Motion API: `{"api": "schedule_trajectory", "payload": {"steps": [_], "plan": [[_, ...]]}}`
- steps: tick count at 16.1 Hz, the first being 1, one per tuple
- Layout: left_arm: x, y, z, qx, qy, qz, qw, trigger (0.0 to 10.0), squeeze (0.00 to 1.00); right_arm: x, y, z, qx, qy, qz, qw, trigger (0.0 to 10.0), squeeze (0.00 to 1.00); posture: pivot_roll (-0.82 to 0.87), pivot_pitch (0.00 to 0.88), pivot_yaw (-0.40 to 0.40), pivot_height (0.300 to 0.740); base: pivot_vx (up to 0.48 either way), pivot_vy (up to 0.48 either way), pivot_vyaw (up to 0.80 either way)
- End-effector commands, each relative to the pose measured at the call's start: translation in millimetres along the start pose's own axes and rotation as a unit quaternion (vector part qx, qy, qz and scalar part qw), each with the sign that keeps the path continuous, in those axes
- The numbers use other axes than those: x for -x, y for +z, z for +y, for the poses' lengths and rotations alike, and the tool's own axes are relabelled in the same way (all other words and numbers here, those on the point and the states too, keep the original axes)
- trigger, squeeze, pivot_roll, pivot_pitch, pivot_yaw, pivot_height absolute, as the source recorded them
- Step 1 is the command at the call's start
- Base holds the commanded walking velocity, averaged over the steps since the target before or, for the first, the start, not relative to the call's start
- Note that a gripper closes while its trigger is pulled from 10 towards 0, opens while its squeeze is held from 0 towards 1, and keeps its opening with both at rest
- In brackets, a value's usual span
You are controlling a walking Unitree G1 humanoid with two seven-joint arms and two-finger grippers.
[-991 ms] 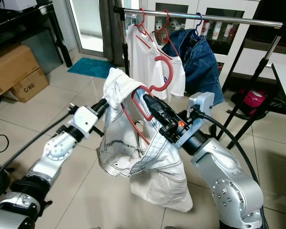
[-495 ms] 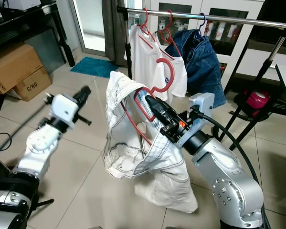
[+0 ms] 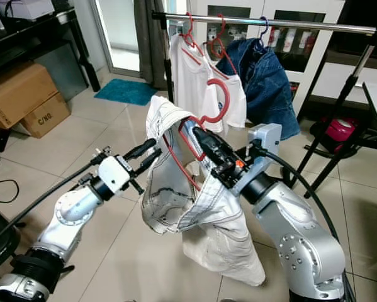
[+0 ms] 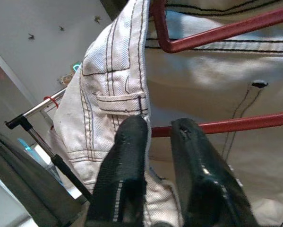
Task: Hang hanger
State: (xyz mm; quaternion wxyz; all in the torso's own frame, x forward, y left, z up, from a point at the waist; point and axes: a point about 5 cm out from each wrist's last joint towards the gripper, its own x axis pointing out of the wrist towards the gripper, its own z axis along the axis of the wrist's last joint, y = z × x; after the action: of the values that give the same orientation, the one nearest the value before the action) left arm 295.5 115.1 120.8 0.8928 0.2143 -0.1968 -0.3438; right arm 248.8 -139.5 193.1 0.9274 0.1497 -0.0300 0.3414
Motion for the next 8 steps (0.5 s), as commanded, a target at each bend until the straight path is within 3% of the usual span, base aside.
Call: {"api": "schedule_trajectory", "payload": {"steps": [1, 7, 8], "plan": [[-0.1, -2, 0.4, -0.012, 0.011, 0.009, 1.000, 10.0, 1.00, -4.8, 15, 7.0, 0.020, 0.025, -0.041, 0.999, 0.0, 0.00, -0.17, 0.000, 0.087, 0.719, 0.000, 0.000, 0.00], [-9.6, -5, 8.4, -0.060, 0.036, 0.019, 0.997, 10.0, 1.00, -7.3, 18, 9.4, 0.020, 0.038, -0.050, 0.998, 0.0, 0.00, -0.18, 0.000, 0.082, 0.719, 0.000, 0.000, 0.00], [-11.6, -10, 12.5, -0.075, 0.041, 0.039, 0.996, 10.0, 1.00, -7.8, 18, 9.9, 0.019, 0.040, -0.052, 0.998, 0.0, 0.00, -0.18, 0.000, 0.082, 0.719, 0.000, 0.000, 0.00]]}}
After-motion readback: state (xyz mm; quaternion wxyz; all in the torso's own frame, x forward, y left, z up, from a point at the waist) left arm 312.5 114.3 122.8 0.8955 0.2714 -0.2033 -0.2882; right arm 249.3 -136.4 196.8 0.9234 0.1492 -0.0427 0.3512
